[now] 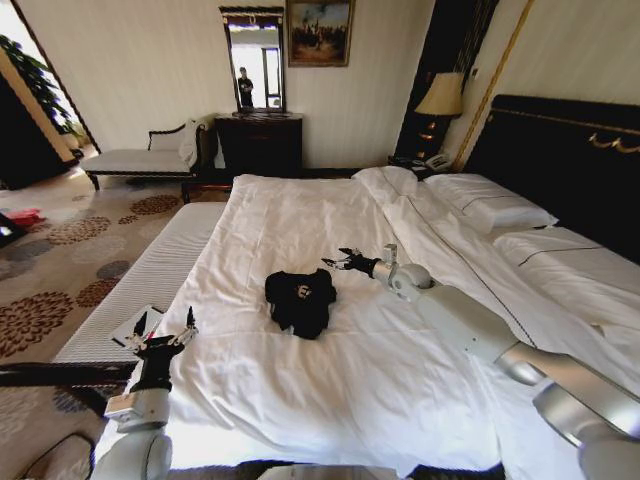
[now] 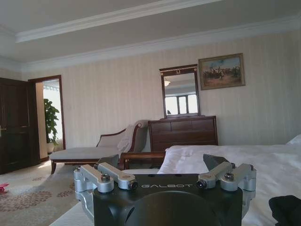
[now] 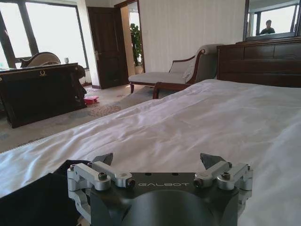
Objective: Fold the clothes on the bed.
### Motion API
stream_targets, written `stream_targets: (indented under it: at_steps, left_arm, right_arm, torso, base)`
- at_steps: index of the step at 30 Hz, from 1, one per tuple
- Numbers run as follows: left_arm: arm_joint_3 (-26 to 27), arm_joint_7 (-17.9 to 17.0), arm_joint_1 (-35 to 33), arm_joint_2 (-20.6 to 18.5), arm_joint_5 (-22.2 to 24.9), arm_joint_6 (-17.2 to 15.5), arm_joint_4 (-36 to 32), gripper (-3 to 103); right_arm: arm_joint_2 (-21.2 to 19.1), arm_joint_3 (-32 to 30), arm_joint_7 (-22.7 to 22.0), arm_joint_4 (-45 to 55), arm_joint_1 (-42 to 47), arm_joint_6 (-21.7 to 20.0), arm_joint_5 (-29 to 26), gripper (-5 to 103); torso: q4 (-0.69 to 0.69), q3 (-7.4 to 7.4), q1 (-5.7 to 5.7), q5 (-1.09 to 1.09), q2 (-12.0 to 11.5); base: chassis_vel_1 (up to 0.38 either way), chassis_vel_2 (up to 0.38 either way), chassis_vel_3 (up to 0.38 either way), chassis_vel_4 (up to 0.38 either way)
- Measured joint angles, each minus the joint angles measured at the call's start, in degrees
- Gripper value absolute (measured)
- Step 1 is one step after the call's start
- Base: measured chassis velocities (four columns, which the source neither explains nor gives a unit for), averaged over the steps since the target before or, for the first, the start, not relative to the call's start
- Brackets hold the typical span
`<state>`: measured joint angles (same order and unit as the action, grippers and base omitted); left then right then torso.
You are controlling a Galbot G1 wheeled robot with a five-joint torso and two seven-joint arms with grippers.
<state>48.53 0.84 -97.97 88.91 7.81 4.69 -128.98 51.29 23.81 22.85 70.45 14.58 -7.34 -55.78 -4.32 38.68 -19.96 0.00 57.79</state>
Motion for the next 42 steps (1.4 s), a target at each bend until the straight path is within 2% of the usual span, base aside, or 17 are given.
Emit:
stream_targets:
  at_steps: [6,12,18,28,38,40,42]
  left_arm:
    - [0.1,0.0,0.2,-0.1,-0.3,0.3,0.7,100]
    - [0.3,-0.1,0.6,-0.3,-0.2,0.3,1.3,100]
    - [0.4,-0.1,1.1,-0.5,0.0,0.3,2.1,100]
    - [0.5,-0.1,1.5,-0.6,0.2,0.3,2.8,100]
    - [0.6,-0.1,1.7,-0.9,0.5,0.3,3.1,100]
    - [0.6,-0.1,1.8,-0.9,0.5,0.3,3.3,100]
    - [0.6,-0.1,1.9,-1.0,0.5,0.3,3.5,100]
  right_arm:
    - [1.8,1.4,-0.8,-4.5,-1.6,-0.1,1.3,100]
    - [3.2,2.3,-1.8,-7.5,-1.9,-2.4,2.1,100]
    - [4.3,3.1,-0.9,-9.7,-2.3,-4.1,3.4,100]
    - [6.1,3.9,0.3,-11.8,-2.0,-4.2,5.1,100]
    - [5.4,3.4,0.9,-10.1,0.0,-3.9,5.2,100]
    - [5.1,2.8,1.2,-9.6,0.7,-3.8,5.3,99]
    - [4.9,2.6,1.3,-9.2,0.9,-3.6,5.3,90]
  torso:
    - [0.00,0.00,0.00,0.00,0.0]
    - [0.00,0.00,0.00,0.00,0.0]
    - [0.01,0.00,0.00,0.00,0.0]
    - [0.01,0.00,0.00,0.00,0.0]
    - [0.00,0.00,0.00,0.00,0.0]
    - [0.00,0.00,0.00,0.00,0.0]
    - [0.00,0.00,0.00,0.00,0.0]
  base:
    - [0.000,0.000,0.000,0.000]
    - [0.000,0.000,0.000,0.000]
    - [0.000,0.000,0.000,0.000]
    - [0.000,0.000,0.000,0.000]
    - [0.000,0.000,0.000,0.000]
    - [0.000,0.000,0.000,0.000]
    - [0.000,0.000,0.000,0.000]
